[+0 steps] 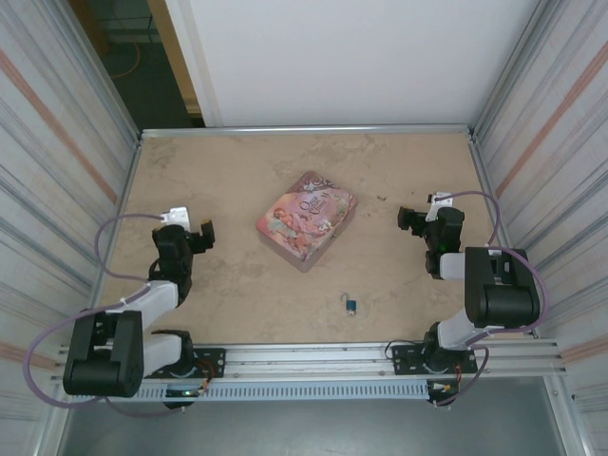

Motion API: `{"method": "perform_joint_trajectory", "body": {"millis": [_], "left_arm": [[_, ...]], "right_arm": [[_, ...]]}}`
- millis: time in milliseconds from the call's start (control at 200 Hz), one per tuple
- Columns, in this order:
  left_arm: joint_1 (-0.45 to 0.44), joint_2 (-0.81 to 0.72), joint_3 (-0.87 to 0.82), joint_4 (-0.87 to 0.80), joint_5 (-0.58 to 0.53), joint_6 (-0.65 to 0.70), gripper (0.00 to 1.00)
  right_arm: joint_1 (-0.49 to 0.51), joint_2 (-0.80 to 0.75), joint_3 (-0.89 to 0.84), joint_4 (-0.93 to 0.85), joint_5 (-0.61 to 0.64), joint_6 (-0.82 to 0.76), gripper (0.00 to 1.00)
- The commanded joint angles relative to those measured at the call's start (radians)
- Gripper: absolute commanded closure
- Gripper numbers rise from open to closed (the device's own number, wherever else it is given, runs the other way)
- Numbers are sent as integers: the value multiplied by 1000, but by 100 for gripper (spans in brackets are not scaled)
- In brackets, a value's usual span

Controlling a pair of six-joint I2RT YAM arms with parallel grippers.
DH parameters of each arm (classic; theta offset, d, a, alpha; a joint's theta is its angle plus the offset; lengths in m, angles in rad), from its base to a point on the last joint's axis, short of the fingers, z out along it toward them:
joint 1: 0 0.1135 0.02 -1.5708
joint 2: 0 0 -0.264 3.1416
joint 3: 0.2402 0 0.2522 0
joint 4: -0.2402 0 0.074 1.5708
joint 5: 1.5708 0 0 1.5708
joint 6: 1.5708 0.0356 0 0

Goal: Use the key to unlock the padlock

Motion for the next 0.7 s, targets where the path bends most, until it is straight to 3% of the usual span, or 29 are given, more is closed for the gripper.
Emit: {"method": "perform_joint_trajectory", "body": {"millis": [0,431,646,696], "left_arm": [[16,36,-3,148,74,42,1],[65,319,-45,533,177,31,1],[63,316,115,221,210,48,1],[55,317,114,226,203,57,1]], "right_arm": [[5,4,3,-5,0,-8,1],[4,4,2,-5,0,-8,1],[5,6,4,-6,0,-8,1],[4,6,4,-7,0,-7,1]]}}
